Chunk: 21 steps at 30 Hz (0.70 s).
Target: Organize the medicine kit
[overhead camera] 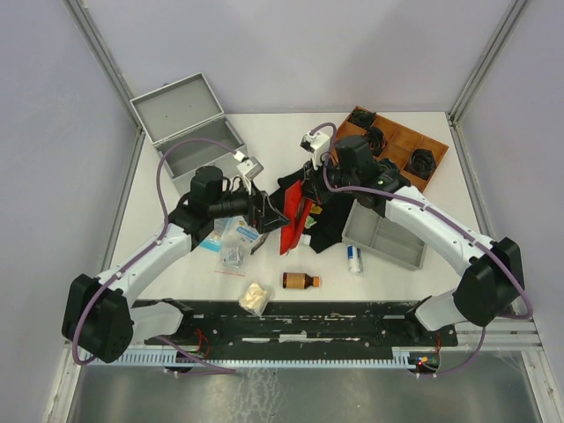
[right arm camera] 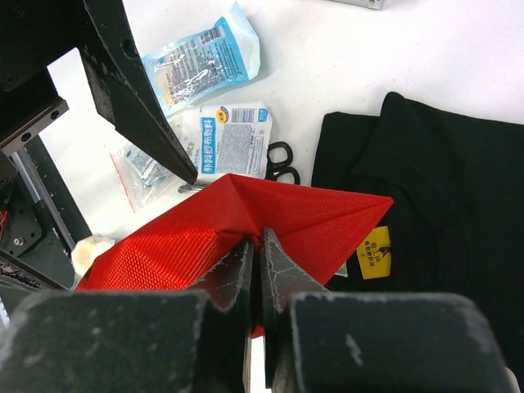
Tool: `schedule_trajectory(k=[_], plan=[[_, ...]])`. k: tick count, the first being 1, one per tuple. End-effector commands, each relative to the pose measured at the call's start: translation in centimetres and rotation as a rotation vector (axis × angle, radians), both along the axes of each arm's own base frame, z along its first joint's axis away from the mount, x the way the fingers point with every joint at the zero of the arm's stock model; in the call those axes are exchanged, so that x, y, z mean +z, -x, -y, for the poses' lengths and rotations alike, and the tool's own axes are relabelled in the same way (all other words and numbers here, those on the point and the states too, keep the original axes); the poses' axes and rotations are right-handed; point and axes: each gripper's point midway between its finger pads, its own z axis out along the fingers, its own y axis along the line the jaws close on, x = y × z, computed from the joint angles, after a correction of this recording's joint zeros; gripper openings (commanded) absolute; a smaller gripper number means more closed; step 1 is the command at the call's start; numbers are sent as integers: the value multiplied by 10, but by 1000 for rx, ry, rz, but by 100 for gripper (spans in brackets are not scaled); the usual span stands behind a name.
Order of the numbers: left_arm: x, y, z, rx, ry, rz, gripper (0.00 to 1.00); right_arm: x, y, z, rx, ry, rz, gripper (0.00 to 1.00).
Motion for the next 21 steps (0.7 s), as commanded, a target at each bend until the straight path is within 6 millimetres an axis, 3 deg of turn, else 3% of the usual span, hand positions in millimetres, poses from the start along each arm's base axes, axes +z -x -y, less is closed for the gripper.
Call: schedule_trajectory(k=[1,13,16,21], plan=[[23,-6,6,4,41,54,100,23,-10,-7,-7,-43,42,1],[17,-9,15,27,11,45,100,21,-10,-8,-5,-43,31,1],[12,-18,12,79,-11,41,95,22,-10,-8,-5,-44,33,0],[2,-34,5,172,-50,30,79,22,-9,-8,-4,-44,34,0]])
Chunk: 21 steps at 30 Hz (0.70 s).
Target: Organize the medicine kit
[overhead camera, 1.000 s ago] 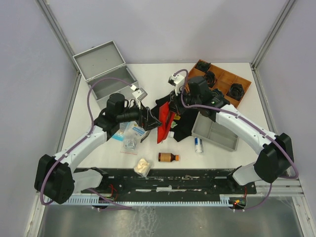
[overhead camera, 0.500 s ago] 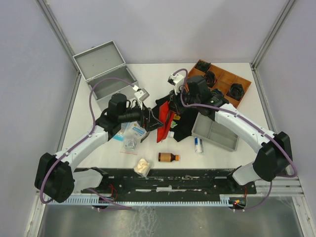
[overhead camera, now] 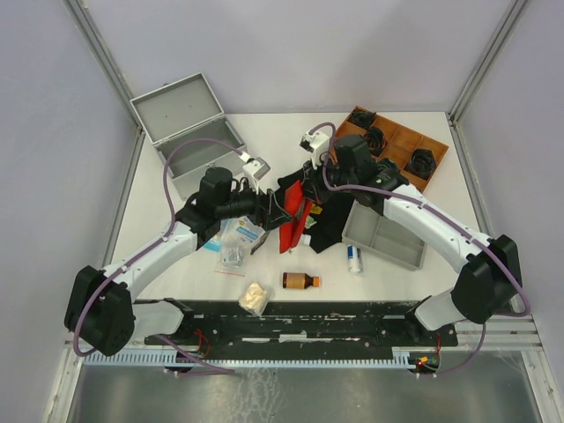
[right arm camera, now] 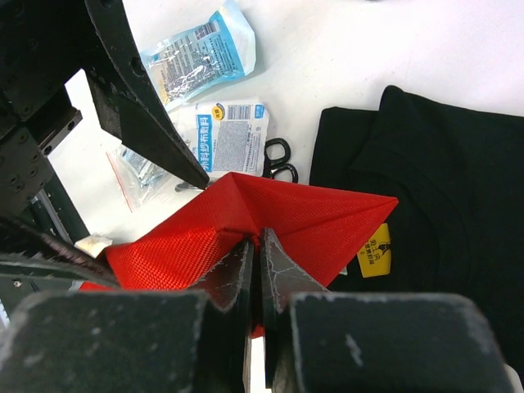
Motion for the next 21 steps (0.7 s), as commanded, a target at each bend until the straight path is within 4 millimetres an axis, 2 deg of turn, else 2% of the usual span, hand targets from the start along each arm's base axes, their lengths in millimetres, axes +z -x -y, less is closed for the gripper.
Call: schedule_trajectory(k=[1,5,8,16,19,21], plan=[[15,-24,-3,107,-2,49,76,27,-7,-7,2,-51,55,0],[19,-22,-3,102,7,66,67,26,-8,-6,-1,-45,56,1],[21,-19,0,77,19,63,57,22,-9,-7,2,-39,46,1],[19,-21,4,66,21,50,22,19,-9,-8,10,-31,39,1],[21,-25,1,89,13,61,4,17,-9,-7,18,-18,40,2],[23,-28,-4,120,-4,76,3,17,-9,-7,22,-10,44,6]])
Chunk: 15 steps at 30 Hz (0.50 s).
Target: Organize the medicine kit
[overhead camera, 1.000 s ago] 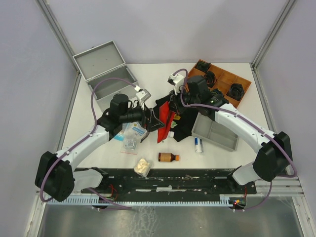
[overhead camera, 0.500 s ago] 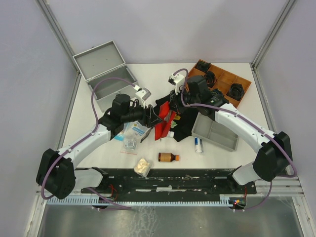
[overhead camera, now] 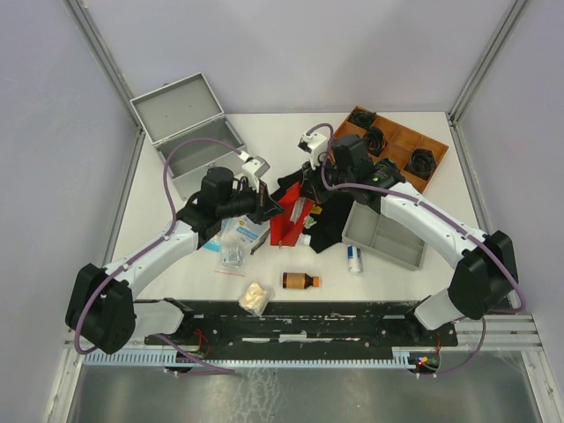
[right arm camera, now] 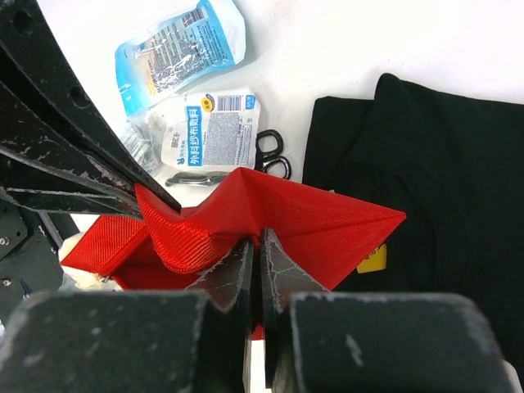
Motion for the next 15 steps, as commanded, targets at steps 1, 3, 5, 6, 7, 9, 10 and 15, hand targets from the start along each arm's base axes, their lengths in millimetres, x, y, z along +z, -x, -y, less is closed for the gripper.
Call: schedule_trajectory(k=[1,3,5,6,7,9,10,15], plan=[[34,-20,-2,72,16,99,3,27,-5,-8,35,-37,61,9],[39,-24,-8,108,-3,124,3,27,-4,-8,39,-34,61,18],[43,-27,-14,135,-20,147,3,27,-4,-8,43,-31,55,28],[45,-27,-15,139,-28,158,3,27,-4,-8,42,-31,55,32],[45,-28,-17,147,-40,165,3,28,-3,-8,44,-30,53,35],[44,-31,-21,165,-62,171,3,31,-2,-8,53,-34,56,42],[43,-33,-23,174,-75,172,3,33,0,-9,61,-36,56,45],[47,-40,-34,217,-130,204,3,50,5,-3,70,-40,80,72]])
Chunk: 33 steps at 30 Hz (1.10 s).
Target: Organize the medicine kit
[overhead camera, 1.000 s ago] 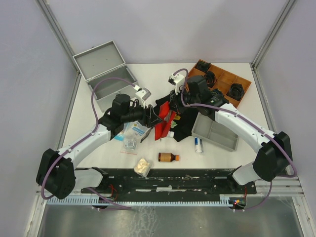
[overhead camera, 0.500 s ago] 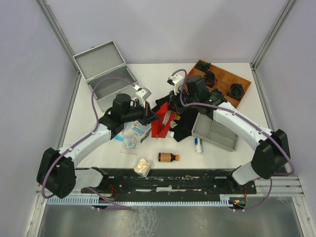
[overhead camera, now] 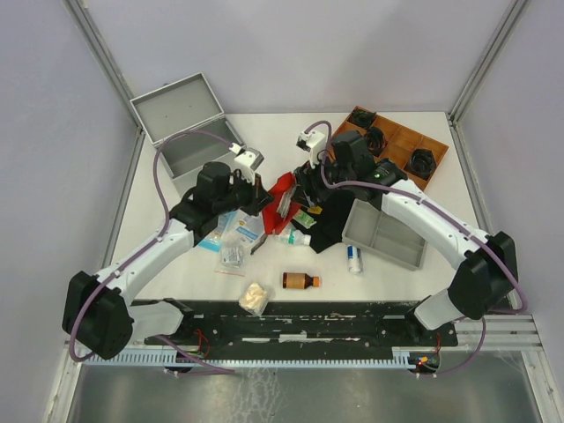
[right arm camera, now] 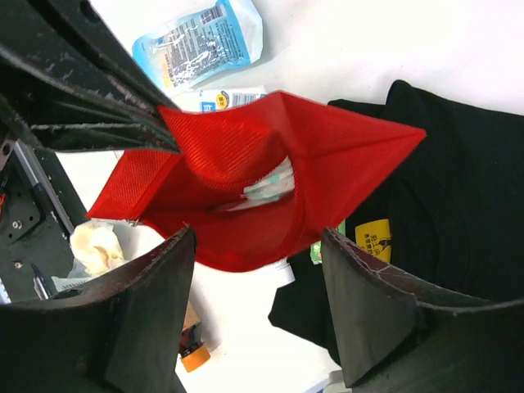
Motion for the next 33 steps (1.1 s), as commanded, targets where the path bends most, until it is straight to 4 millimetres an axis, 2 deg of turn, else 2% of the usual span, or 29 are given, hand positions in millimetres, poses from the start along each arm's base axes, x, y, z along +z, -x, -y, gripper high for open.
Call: schedule_trajectory(k=[1,4,10,14,19,21,22,25,30,33], plan=[[34,-17,-13,58,-52,135,3,43,0,2,22,-40,81,75],[38,-20,-20,88,-80,151,3,53,2,12,15,-6,117,80],[42,-30,-37,168,-84,158,3,56,8,38,-20,73,182,84],[47,-37,-49,198,-44,137,3,42,18,47,-6,116,166,83],[55,-45,-69,229,4,113,3,3,35,50,76,162,113,77],[59,-48,-79,244,22,107,3,-12,41,48,117,173,86,74],[63,-51,-90,266,31,104,3,-24,48,44,161,177,56,72],[71,-57,-105,304,34,109,3,-42,57,35,218,185,-2,71],[84,-63,-127,364,42,124,3,-64,58,7,231,148,-90,70],[92,-66,-139,395,43,139,3,-68,65,-17,269,81,-165,68]])
